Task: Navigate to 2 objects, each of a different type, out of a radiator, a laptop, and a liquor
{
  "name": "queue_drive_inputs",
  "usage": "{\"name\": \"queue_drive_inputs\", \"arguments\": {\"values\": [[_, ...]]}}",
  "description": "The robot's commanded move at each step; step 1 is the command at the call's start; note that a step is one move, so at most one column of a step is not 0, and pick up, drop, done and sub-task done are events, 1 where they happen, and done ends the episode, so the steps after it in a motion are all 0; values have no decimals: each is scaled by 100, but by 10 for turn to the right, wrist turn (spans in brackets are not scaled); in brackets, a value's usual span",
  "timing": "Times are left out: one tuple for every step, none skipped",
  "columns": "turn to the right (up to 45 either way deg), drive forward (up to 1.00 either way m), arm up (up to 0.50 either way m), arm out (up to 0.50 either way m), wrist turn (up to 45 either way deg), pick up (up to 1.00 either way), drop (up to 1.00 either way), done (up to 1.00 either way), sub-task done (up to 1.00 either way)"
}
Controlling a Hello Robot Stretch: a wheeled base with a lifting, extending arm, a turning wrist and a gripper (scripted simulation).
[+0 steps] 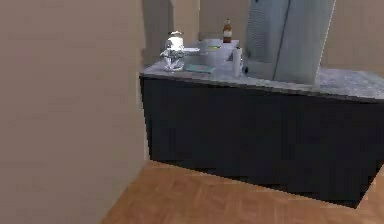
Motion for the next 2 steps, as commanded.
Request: {"name": "queue_drive_inputs", "arguments": {"values": [[450,0,0,0,0,0,0,0,0],[240,0,0,0,0,0,0,0,0]]}}
